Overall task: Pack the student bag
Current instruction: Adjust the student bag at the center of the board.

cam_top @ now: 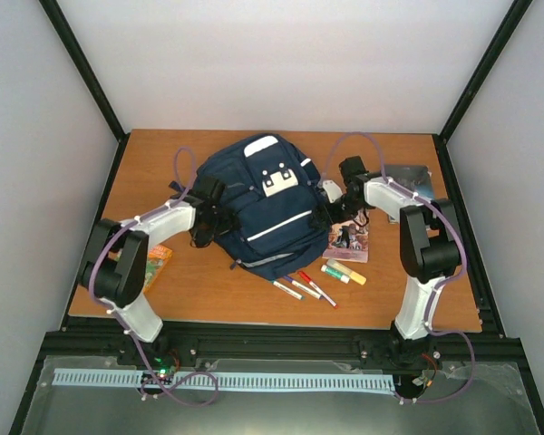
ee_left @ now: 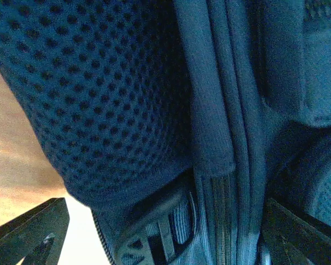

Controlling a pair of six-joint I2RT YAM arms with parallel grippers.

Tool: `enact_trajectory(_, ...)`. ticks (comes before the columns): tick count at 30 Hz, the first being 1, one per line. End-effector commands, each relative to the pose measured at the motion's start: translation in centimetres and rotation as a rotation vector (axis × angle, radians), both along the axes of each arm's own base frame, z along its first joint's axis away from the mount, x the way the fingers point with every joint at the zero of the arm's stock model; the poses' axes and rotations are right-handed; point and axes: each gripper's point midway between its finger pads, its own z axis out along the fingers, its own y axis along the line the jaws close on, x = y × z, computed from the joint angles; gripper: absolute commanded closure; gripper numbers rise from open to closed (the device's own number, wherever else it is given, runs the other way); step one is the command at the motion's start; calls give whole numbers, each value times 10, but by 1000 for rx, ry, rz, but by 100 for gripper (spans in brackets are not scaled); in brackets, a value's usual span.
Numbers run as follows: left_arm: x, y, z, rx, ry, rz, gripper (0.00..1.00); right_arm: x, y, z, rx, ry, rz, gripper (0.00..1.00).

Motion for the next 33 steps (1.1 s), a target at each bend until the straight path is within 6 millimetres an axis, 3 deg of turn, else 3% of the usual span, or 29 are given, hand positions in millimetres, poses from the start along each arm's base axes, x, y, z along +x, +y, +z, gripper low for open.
enact_trajectory(1,46,-7,16,18,-92,7,2,-21,27,-15,47,71,78,13)
enact_trajectory(10,102,-6,14,141,-117,-4,1,-54,74,-8,104,98,228,15)
enact_trajectory(17,134,-6,27,185,-148,-7,0,-56,79,-10,112,113,234,16)
enact_trajectory(22,132,-3,39,193,-156,-7,0,-53,76,-1,98,76,239,15)
enact_trajectory(25,125,5,57,213,-183,8,0,-48,70,14,98,37,228,15)
enact_trajectory(30,109,21,110,243,-276,17,0,-38,45,46,97,-45,183,13)
enact_trajectory(33,99,1,144,141,-361,-115,0,-36,25,75,84,-108,152,11)
